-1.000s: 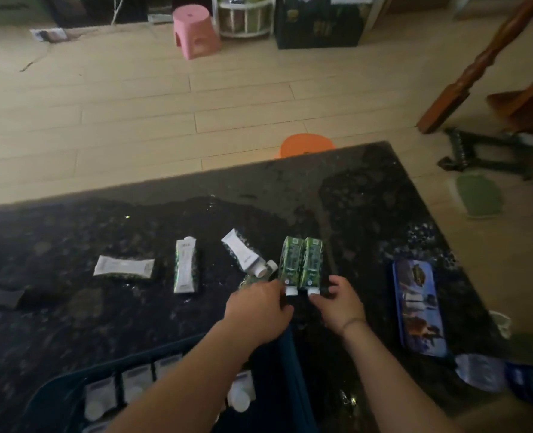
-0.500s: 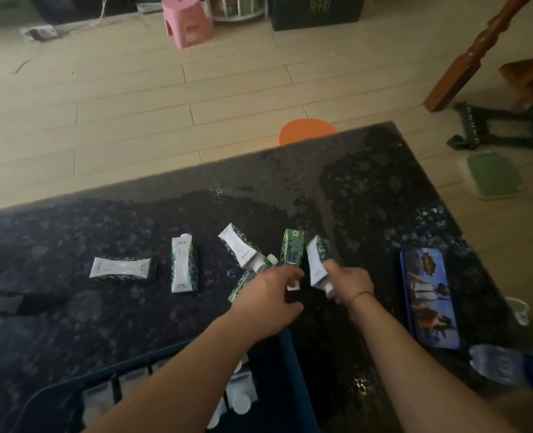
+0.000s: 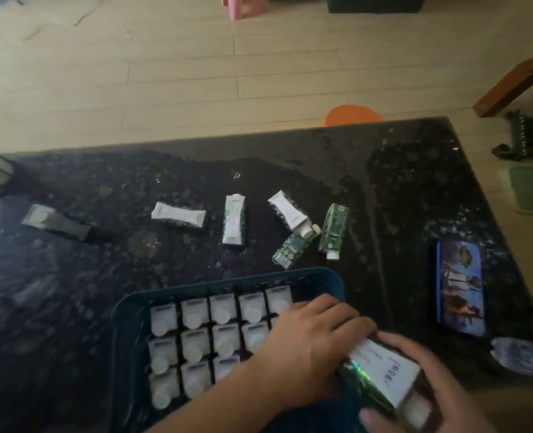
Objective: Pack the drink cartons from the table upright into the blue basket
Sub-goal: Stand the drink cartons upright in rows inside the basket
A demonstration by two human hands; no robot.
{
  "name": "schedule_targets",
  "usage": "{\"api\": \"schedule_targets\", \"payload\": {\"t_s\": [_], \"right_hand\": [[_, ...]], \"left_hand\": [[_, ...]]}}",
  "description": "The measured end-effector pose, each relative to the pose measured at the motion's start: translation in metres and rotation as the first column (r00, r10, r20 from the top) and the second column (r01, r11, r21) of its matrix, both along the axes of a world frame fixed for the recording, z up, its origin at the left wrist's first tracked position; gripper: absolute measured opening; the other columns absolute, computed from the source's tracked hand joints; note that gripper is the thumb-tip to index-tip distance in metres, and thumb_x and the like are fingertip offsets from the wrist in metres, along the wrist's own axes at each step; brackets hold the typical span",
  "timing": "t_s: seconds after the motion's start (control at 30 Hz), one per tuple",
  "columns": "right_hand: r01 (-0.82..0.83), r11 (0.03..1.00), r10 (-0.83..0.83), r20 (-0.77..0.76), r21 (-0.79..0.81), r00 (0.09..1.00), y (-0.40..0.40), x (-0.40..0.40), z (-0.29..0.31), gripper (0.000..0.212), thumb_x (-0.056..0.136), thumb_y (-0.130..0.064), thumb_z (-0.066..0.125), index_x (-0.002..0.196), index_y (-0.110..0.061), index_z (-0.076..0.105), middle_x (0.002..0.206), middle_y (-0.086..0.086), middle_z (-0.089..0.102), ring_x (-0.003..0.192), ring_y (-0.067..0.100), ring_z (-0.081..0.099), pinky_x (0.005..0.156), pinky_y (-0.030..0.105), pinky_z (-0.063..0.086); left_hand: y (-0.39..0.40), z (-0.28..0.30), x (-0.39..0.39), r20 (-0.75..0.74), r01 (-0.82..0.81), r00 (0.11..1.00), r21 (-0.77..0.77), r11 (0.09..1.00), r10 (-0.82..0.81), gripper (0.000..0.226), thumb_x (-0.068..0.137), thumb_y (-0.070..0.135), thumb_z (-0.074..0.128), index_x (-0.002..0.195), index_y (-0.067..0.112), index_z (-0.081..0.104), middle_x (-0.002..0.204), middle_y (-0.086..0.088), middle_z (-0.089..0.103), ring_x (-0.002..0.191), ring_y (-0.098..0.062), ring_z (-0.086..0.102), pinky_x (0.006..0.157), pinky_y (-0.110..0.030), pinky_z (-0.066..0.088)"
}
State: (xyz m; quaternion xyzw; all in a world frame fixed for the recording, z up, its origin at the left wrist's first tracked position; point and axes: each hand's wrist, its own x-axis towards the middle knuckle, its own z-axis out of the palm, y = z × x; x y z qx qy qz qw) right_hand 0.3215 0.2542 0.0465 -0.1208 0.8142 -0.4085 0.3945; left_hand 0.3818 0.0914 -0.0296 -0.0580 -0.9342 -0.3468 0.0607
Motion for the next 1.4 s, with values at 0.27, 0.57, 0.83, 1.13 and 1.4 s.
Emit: {"api": "schedule_targets", "payload": {"t_s": [0.27, 0.57, 0.83, 1.13, 1.4], "right_hand": [[0.101, 0.949, -0.149, 0.141, 0.297, 0.979, -0.033, 0.077, -0.065, 0.056, 0.053, -0.029, 0.090, 0.099, -0.034, 0.059, 0.098, -0.014, 0.066, 0.091, 0.007, 0.061, 0.080, 0.018, 0.046], [0.334, 0.868, -0.423, 0.193, 0.368, 0.885, -0.082, 0.121, -0.161, 0.045, 0.059, -0.017, 0.087, 0.095, -0.020, 0.061, 0.090, 0.002, 0.067, 0.079, 0.017, 0.063, 0.074, 0.034, 0.056], [0.323, 0.903, -0.391, 0.233, 0.282, 0.890, -0.099, 0.120, -0.164, 0.026, 0.066, -0.007, 0.077, 0.084, -0.024, 0.072, 0.081, -0.004, 0.074, 0.078, 0.014, 0.069, 0.068, 0.028, 0.056], [-0.155, 0.903, 0.086, 0.185, 0.402, 0.979, -0.081, 0.100, -0.133, 0.044, 0.068, -0.041, 0.071, 0.109, -0.029, 0.061, 0.100, -0.007, 0.069, 0.092, 0.011, 0.065, 0.066, 0.014, 0.043], [0.191, 0.982, -0.190, -0.084, -0.001, 0.978, -0.052, -0.003, -0.037, 0.021, 0.078, -0.019, 0.073, 0.097, -0.029, 0.070, 0.081, -0.005, 0.074, 0.072, 0.007, 0.070, 0.072, 0.027, 0.056]], "left_hand": [[-0.021, -0.064, 0.131, 0.451, -0.263, 0.826, -0.224, 0.938, 0.340, 0.098, 0.067, 0.068, 0.063, 0.147, 0.037, 0.014, 0.153, 0.006, 0.013, 0.141, -0.027, 0.007, 0.115, -0.055, 0.017], [-0.037, -0.098, 0.153, 0.419, -0.272, 0.805, -0.367, 0.889, 0.420, 0.083, 0.065, 0.052, 0.075, 0.138, 0.032, 0.043, 0.153, -0.005, 0.026, 0.135, -0.039, 0.027, 0.103, -0.067, 0.032], [-0.037, -0.102, 0.160, 0.426, -0.229, 0.816, -0.381, 0.896, 0.390, 0.086, 0.067, 0.046, 0.077, 0.143, 0.028, 0.041, 0.157, -0.006, 0.026, 0.140, -0.039, 0.025, 0.106, -0.065, 0.030], [-0.032, -0.086, 0.155, 0.438, -0.132, 0.854, -0.337, 0.932, 0.279, 0.104, 0.059, 0.046, 0.065, 0.152, 0.026, 0.023, 0.160, -0.005, 0.019, 0.147, -0.036, 0.011, 0.107, -0.063, 0.011], [-0.039, -0.020, 0.039, -0.043, -0.150, 0.988, 0.031, 0.988, 0.151, 0.056, 0.090, 0.046, 0.051, 0.141, 0.023, 0.047, 0.154, 0.003, 0.035, 0.145, -0.025, 0.025, 0.117, -0.047, 0.013]]}}
